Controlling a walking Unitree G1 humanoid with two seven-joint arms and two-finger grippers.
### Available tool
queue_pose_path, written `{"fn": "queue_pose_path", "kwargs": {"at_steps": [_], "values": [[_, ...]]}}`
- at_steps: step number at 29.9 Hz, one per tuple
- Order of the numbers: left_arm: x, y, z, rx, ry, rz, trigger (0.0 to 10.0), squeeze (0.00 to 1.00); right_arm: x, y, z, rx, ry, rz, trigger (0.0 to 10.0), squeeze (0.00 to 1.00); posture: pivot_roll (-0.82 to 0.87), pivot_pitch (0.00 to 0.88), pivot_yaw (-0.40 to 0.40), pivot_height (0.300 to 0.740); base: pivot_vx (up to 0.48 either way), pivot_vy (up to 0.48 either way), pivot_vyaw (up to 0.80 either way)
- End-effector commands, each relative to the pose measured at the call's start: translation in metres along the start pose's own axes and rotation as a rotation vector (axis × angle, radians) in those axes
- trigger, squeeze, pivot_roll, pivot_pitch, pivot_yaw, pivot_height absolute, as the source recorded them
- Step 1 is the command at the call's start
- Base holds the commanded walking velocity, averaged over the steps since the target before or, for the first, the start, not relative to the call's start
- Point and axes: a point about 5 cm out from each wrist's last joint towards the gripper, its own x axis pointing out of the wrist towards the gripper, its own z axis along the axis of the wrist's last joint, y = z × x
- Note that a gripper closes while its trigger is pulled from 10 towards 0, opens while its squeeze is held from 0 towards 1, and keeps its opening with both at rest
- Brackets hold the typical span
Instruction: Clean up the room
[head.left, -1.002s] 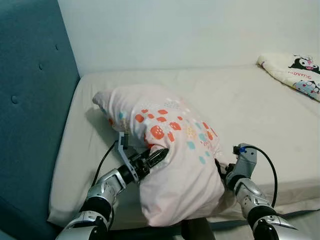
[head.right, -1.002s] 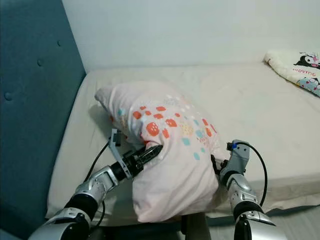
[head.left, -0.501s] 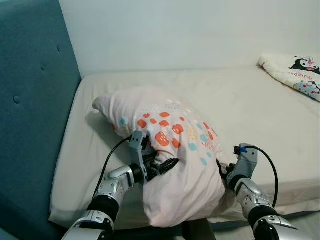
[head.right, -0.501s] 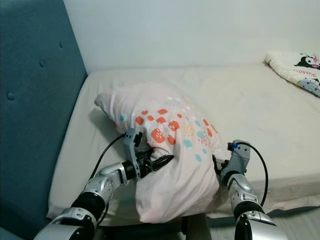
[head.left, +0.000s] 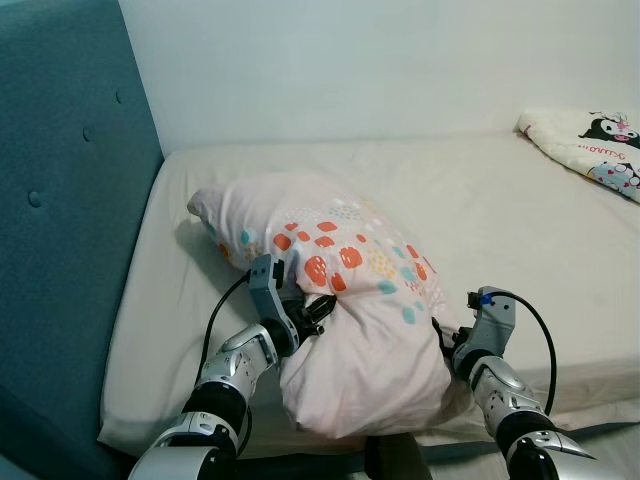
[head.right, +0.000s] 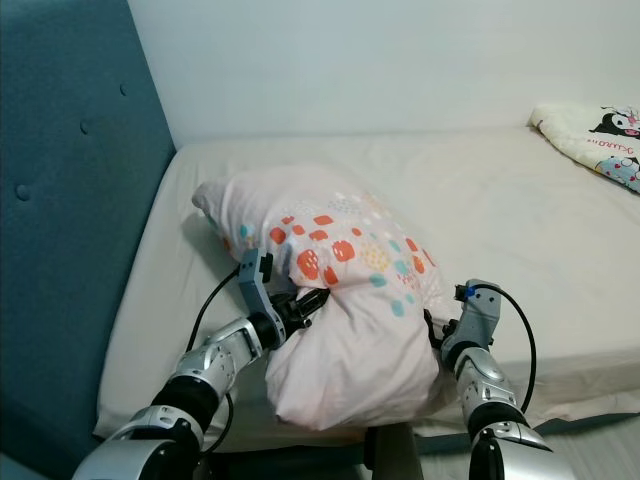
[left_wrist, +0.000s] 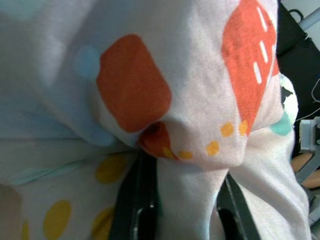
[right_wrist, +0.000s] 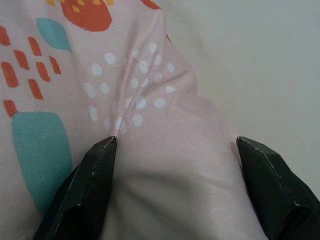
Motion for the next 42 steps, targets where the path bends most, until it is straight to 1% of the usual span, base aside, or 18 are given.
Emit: {"fn": "queue_pose_path", "kwargs": {"at_steps": [1, 5, 8, 9, 10, 12, 15, 16, 17, 20, 21, 23, 31, 36, 37, 39, 41, 42], "values": [[0.010, -0.017, -0.005, -0.020, 0.018, -0.061, 0.0, 0.00, -0.001, 0.006, -0.013, 0.002, 0.059, 0.018, 10.0, 0.00, -0.11, 0.000, -0.010, 0.525, 0.000, 0.000, 0.00], [0.011, -0.018, -0.004, -0.004, 0.019, -0.057, 0.0, 0.00, -0.001, 0.006, -0.013, 0.003, 0.058, 0.016, 10.0, 0.00, -0.11, 0.000, -0.010, 0.525, 0.000, 0.000, 0.00], [0.013, -0.016, 0.011, 0.080, -0.021, -0.012, 0.0, 0.00, -0.001, 0.006, -0.011, 0.005, 0.050, 0.018, 10.0, 0.00, -0.11, 0.000, -0.012, 0.525, 0.000, 0.000, 0.00], [0.013, -0.013, 0.025, 0.154, -0.060, 0.036, 0.0, 0.00, 0.000, 0.006, -0.010, 0.010, 0.041, 0.022, 10.0, 0.00, -0.11, 0.000, -0.013, 0.525, 0.000, 0.000, 0.00], [0.013, -0.013, 0.025, 0.154, -0.060, 0.036, 0.0, 0.00, 0.000, 0.006, -0.010, 0.010, 0.041, 0.022, 10.0, 0.00, -0.11, 0.000, -0.013, 0.525, 0.000, 0.000, 0.00], [0.009, -0.002, 0.068, 0.370, -0.163, 0.181, 0.0, 0.00, 0.001, 0.008, -0.004, 0.024, 0.014, 0.037, 10.0, 0.00, -0.12, 0.000, -0.010, 0.525, 0.000, 0.000, 0.00], [0.006, 0.001, 0.083, 0.441, -0.201, 0.225, 0.0, 0.00, 0.002, 0.009, -0.002, 0.028, 0.004, 0.042, 10.0, 0.00, -0.12, 0.000, -0.009, 0.525, 0.000, 0.000, 0.00], [0.001, 0.005, 0.101, 0.508, -0.242, 0.280, 0.0, 0.00, 0.002, 0.010, 0.001, 0.030, -0.005, 0.046, 10.0, 0.00, -0.12, 0.000, -0.007, 0.525, 0.000, 0.000, 0.00], [0.001, 0.005, 0.101, 0.508, -0.242, 0.280, 0.0, 0.00, 0.002, 0.010, 0.001, 0.030, -0.005, 0.046, 10.0, 0.00, -0.12, 0.000, -0.007, 0.525, 0.000, 0.000, 0.00], [-0.023, 0.025, 0.147, 0.625, -0.336, 0.488, 0.0, 0.00, 0.004, 0.011, 0.009, 0.043, -0.039, 0.059, 10.0, 0.00, -0.12, 0.000, -0.003, 0.525, 0.000, 0.000, 0.00], [-0.023, 0.025, 0.147, 0.625, -0.336, 0.488, 0.0, 0.00, 0.004, 0.011, 0.009, 0.043, -0.039, 0.059, 10.0, 0.00, -0.12, 0.000, -0.003, 0.525, 0.000, 0.000, 0.00], [-0.043, 0.042, 0.161, 0.680, -0.348, 0.642, 0.0, 0.00, 0.005, 0.012, 0.015, 0.054, -0.065, 0.074, 10.0, 0.00, -0.12, 0.000, -0.003, 0.525, 0.000, 0.000, 0.00], [-0.074, 0.077, 0.147, 0.669, -0.292, 0.868, 0.0, 0.00, 0.008, 0.024, 0.030, 0.075, -0.143, 0.155, 10.0, 0.00, -0.10, 0.000, -0.006, 0.525, 0.000, 0.000, 0.00], [-0.095, 0.098, 0.130, 0.592, -0.261, 1.022, 0.0, 0.00, 0.009, 0.032, 0.039, 0.083, -0.184, 0.209, 10.0, 0.00, -0.10, 0.000, -0.006, 0.525, 0.000, 0.000, 0.00], [-0.104, 0.105, 0.124, 0.540, -0.265, 1.093, 0.0, 0.00, 0.009, 0.033, 0.041, 0.081, -0.190, 0.220, 10.0, 0.00, -0.10, 0.000, -0.006, 0.525, 0.000, 0.000, 0.00], [-0.104, 0.105, 0.124, 0.540, -0.265, 1.093, 0.0, 0.00, 0.009, 0.033, 0.041, 0.081, -0.190, 0.220, 10.0, 0.00, -0.10, 0.000, -0.006, 0.525, 0.000, 0.000, 0.00], [-0.124, 0.117, 0.111, 0.422, -0.295, 1.246, 0.0, 0.00, 0.010, 0.036, 0.043, 0.075, -0.194, 0.234, 10.0, 0.00, -0.10, 0.000, -0.007, 0.525, 0.000, 0.000, 0.00], [-0.124, 0.117, 0.111, 0.422, -0.295, 1.246, 0.0, 0.00, 0.010, 0.036, 0.043, 0.075, -0.194, 0.234, 10.0, 0.00, -0.10, 0.000, -0.007, 0.525, 0.000, 0.000, 0.00]]}}
